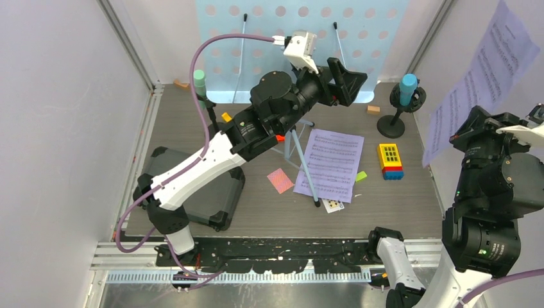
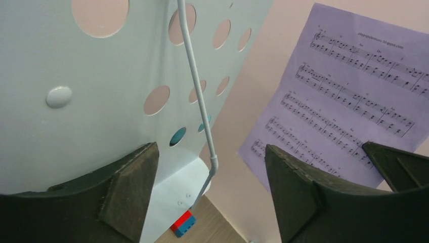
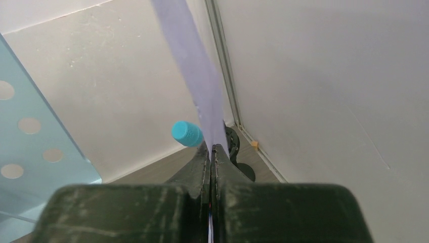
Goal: Pack up the instrument practice props
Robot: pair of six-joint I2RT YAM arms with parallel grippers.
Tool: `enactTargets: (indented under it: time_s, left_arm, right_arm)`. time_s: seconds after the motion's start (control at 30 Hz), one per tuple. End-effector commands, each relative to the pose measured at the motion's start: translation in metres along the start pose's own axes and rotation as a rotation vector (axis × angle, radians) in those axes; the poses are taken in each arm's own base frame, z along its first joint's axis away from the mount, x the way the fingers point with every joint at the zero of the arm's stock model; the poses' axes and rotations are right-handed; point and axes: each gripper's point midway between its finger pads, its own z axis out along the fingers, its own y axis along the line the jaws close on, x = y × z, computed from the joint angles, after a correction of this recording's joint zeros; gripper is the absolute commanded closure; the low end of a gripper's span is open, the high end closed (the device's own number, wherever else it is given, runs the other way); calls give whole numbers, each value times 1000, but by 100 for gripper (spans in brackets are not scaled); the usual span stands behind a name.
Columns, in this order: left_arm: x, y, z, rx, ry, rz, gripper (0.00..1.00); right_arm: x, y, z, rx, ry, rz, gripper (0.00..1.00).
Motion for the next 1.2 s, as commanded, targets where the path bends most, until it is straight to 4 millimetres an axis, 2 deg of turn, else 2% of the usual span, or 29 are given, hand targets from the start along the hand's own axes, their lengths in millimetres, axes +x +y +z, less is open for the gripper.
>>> enactTargets:
  time_s: [0.0, 0.2, 0.27, 0.4, 0.63, 0.73, 0.83, 0.93, 1.0, 1.17]
  left_arm:
    - [-34, -4, -19, 11, -64, 0, 17]
    - [-38, -1, -35, 13, -56, 3, 9]
    - [-36, -1, -41, 21, -43, 6, 8]
    - [-34, -7, -57, 71, -16, 0, 6]
    - [-38, -19, -106, 165, 22, -6, 1]
    - [-30, -29, -132, 216, 79, 1, 1]
    - [-18, -30, -159, 243, 132, 6, 2]
    - [-14, -22, -190, 253, 159, -7, 2]
    - [-5, -8, -210, 220, 196, -10, 3]
    - [15, 34, -259, 118, 252, -35, 4]
  right_arm:
    - [4, -1, 2, 2, 1, -19, 100]
    - [32, 20, 7, -124, 88, -10, 100]
    - [41, 37, 4, -222, 125, 5, 100]
    - [52, 52, -2, -298, 172, 58, 100]
    - [76, 73, -18, -412, 269, 175, 100]
    - [89, 79, -19, -437, 320, 225, 100]
    - [113, 84, -18, -452, 390, 291, 100]
    - [133, 90, -15, -472, 442, 352, 100]
    - [158, 93, -11, -483, 516, 382, 100]
    - [198, 102, -11, -536, 653, 426, 100]
